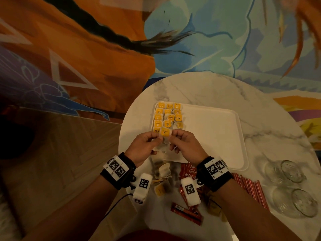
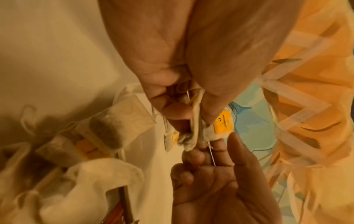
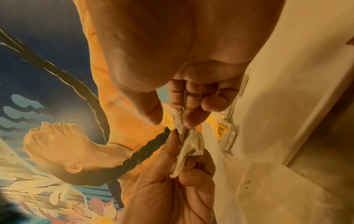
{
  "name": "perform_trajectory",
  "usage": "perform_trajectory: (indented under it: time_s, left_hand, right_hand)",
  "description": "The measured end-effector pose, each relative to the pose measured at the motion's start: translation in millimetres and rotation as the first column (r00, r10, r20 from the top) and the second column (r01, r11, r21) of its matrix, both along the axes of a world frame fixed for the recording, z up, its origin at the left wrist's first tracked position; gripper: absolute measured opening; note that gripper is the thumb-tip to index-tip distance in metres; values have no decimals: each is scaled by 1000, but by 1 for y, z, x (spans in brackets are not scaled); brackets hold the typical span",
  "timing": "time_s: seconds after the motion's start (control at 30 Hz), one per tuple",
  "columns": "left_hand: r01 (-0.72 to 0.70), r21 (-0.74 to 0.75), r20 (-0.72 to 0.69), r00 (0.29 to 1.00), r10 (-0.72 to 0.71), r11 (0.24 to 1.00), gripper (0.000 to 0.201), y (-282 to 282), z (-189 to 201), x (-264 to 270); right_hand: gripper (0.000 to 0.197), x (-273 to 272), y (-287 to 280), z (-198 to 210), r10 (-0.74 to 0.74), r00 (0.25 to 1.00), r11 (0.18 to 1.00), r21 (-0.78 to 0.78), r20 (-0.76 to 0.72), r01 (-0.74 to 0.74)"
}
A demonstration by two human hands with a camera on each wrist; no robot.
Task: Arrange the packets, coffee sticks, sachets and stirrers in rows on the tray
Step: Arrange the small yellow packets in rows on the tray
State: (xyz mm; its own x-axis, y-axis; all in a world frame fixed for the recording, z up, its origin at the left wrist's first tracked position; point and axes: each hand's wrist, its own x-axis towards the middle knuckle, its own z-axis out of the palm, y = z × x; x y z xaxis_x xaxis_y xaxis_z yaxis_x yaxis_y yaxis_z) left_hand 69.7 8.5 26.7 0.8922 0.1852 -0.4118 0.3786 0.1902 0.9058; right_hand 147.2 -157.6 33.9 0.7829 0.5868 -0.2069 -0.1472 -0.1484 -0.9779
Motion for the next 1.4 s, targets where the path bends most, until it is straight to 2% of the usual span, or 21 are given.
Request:
perform_trajectory:
  time_s: [0.07, 0.17, 0.33, 0.4, 0.57, 0.7, 0.97, 1.07, 1.17, 1.23, 1.27, 1.33, 1.4]
  left_hand:
    - [-9, -1, 5, 1000, 9, 1000, 13, -1, 2, 1]
    - [-14, -26, -4, 1000, 14, 1000, 13, -2, 3, 3]
    - [-166, -99, -34, 986, 164, 981, 19, 9, 0, 7]
    - [-209, -147, -43, 978, 205, 967, 26, 15, 3, 7]
    - [-255, -203, -47, 967, 250, 945, 38, 22, 7, 5]
    - [-293, -223, -30, 955, 294, 930, 42, 21, 8, 5]
    - [-240, -237, -35, 970, 239, 941, 36, 21, 8, 0]
    - [-227, -248, -38, 974, 224, 942, 37, 22, 8, 0]
    - [-220, -213, -47, 976, 214, 952, 38, 23, 7, 1]
    - [-213, -192, -50, 977, 208, 958, 39, 23, 8, 2]
    - [-210, -192, -48, 978, 204, 959, 39, 23, 9, 3]
    - [-195, -197, -46, 981, 190, 961, 38, 22, 11, 5]
    - [-159, -181, -40, 987, 154, 971, 38, 20, 13, 8]
  right_hand:
    - [5, -1, 0, 0, 3, 999, 1000, -2, 49, -3]
    - [8, 1, 2, 0, -74, 991, 997, -22, 114, 77]
    - [18, 19, 0, 0, -263, 956, 963, -18, 126, 268]
    - [15, 26, -2, -5, -279, 951, 956, -52, 133, 288]
    - [11, 36, 7, -38, -185, 953, 921, -297, 239, 253]
    - [11, 37, 20, -46, 7, 917, 818, -529, 399, 225]
    - [5, 45, 38, -32, 171, 882, 656, -719, 439, 231]
    - [6, 45, 37, -26, 125, 898, 690, -688, 422, 227]
    - [2, 38, 36, -17, 95, 883, 819, -540, 460, 193]
    - [8, 29, 35, -8, 124, 861, 911, -401, 493, 99]
    - [13, 25, 34, -5, 171, 846, 929, -368, 506, 33]
    - [24, 18, 31, -3, 301, 785, 914, -398, 542, -76]
    - [29, 14, 30, -7, 366, 730, 892, -441, 577, -98]
